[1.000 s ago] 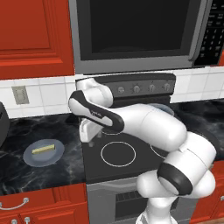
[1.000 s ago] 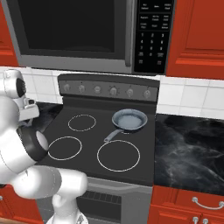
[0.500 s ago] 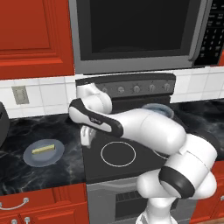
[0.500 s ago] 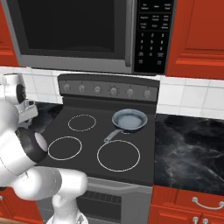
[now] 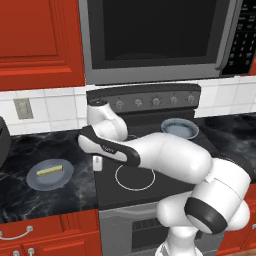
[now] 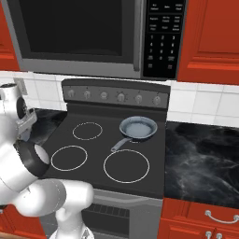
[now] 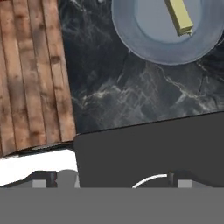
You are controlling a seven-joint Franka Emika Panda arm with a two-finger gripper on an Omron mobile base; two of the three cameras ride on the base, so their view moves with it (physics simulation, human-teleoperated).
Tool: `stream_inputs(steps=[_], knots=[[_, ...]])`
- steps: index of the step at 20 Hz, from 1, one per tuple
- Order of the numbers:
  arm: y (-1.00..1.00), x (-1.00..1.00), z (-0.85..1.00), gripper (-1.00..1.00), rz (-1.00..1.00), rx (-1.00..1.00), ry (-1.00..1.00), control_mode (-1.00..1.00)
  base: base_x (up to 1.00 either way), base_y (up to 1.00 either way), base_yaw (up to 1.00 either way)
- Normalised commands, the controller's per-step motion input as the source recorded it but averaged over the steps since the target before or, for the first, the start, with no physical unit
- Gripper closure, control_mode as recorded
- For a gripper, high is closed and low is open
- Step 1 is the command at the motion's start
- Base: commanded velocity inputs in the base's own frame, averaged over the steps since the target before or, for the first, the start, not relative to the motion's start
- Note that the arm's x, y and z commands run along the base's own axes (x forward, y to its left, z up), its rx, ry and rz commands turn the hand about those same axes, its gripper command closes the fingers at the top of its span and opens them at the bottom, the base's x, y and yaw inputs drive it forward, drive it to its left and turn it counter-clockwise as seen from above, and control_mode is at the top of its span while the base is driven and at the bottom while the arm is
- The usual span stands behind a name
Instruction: Pick up the butter stick and place it in the pan. Then turn on the burner for the pan.
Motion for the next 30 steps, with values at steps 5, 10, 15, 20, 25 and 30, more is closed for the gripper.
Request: stream_inputs(steps=[5, 10, 15, 20, 25, 30], knots=[[0.29, 0.19, 0.0, -1.0, 0.12, 0.08, -0.1, -1.0, 0.0, 0.0, 0.0], [0.4, 0.1, 0.0, -1.0, 0.1, 0.04, -0.04, -1.0, 0.0, 0.0, 0.0], [0.48, 0.1, 0.0, -1.0, 0.08, 0.01, 0.0, -1.0, 0.0, 0.0, 0.0], [0.45, 0.14, 0.0, -1.0, 0.07, 0.0, 0.0, -1.0, 0.0, 0.0, 0.0], [0.34, 0.21, 0.0, -1.0, 0.04, 0.0, 0.0, -1.0, 0.0, 0.0, 0.0], [0.21, 0.28, -0.09, -1.0, 0.01, 0.0, 0.0, -1.0, 0.0, 0.0, 0.0]])
